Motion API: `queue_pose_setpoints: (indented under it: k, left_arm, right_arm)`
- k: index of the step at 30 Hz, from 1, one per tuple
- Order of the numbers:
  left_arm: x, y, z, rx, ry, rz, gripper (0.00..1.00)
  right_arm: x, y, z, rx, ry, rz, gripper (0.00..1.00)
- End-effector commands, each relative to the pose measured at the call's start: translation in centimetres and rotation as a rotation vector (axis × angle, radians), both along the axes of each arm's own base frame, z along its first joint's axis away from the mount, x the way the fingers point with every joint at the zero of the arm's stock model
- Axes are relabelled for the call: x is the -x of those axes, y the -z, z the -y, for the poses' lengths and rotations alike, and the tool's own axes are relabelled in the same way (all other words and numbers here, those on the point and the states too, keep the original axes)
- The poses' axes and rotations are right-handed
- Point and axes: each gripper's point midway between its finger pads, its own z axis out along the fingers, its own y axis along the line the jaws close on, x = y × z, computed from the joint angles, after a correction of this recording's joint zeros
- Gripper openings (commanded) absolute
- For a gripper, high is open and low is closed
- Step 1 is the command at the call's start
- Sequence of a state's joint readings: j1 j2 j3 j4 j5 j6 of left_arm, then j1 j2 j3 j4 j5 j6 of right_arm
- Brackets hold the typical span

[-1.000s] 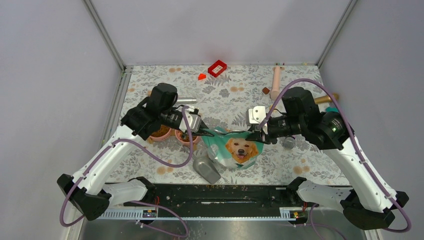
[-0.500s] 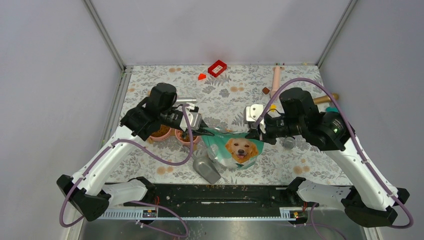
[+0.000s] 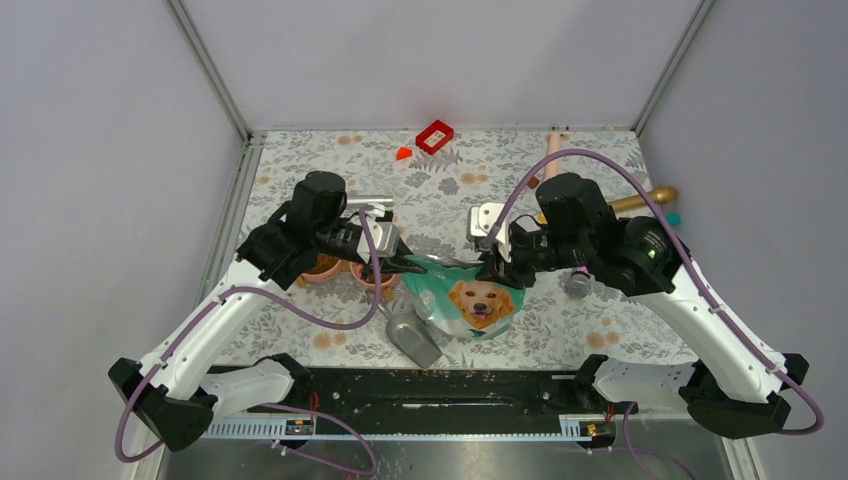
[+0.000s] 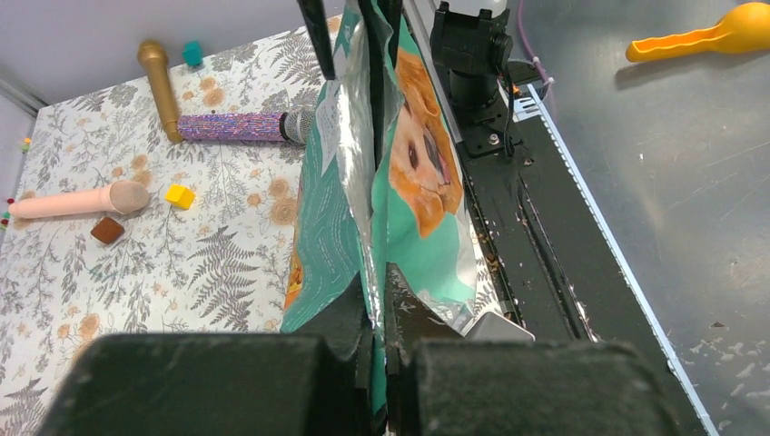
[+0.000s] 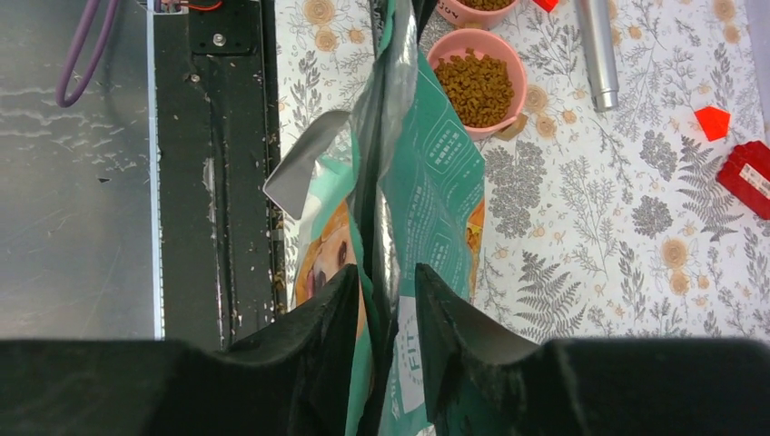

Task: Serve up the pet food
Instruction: Close the pet food bag at the center of the board.

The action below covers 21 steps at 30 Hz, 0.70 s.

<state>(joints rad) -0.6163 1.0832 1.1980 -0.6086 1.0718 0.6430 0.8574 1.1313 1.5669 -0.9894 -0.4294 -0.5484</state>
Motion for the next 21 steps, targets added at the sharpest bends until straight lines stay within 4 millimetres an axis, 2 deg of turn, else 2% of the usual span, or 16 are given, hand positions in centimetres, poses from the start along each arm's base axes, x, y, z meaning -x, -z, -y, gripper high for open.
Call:
queue_pose_setpoints:
  k: [1,3,10,11,12,13,15,21]
  left_arm:
    - [0.3,-1.9,-0.2,0.056,0.005,0.041,0.0]
    - [0.3,-1.9,-0.2,0.055,0.003,0.041,0.0]
    - [0.1,-1.8,-0.1,0.049,-0.007,0.04,0.0]
    - [0.1,-1.9,-0.1,0.05,-0.006,0.038,0.0]
    - [0.1,-1.9,-0.1,0.05,-0.007,0.035,0.0]
    - [0.1,-2.0,-0.1,0.052,-0.009,0.031,0.0]
    - [0.0,-2.0,-0.1,0.054,-0.017,0.029,0.0]
    - [0.2,-1.9,-0.1,0.058,-0.012,0.028,0.0]
  right_arm:
    - [-0.2,-1.9,-1.3,-0.059,0.003,0.037,0.25]
    - [0.0,-2.1,-1.4,-0.059,-0.003,0.037,0.0]
    - [0.1,-2.6,-1.3,-0.072,0.03,0.027,0.0]
    - [-0.1,-2.6,-1.5,-0.08,0.045,0.021,0.07]
    - [-0.2,-2.5,-1.8,-0.081,0.05,0.015,0.24]
    - [-0.2,-2.4,-2.0,-0.082,0.055,0.012,0.33]
    - [0.2,-2.1,-2.8,-0.08,0.027,-0.006,0.42]
    - [0.4,-1.3,-4.2,-0.044,0.004,-0.026,0.45]
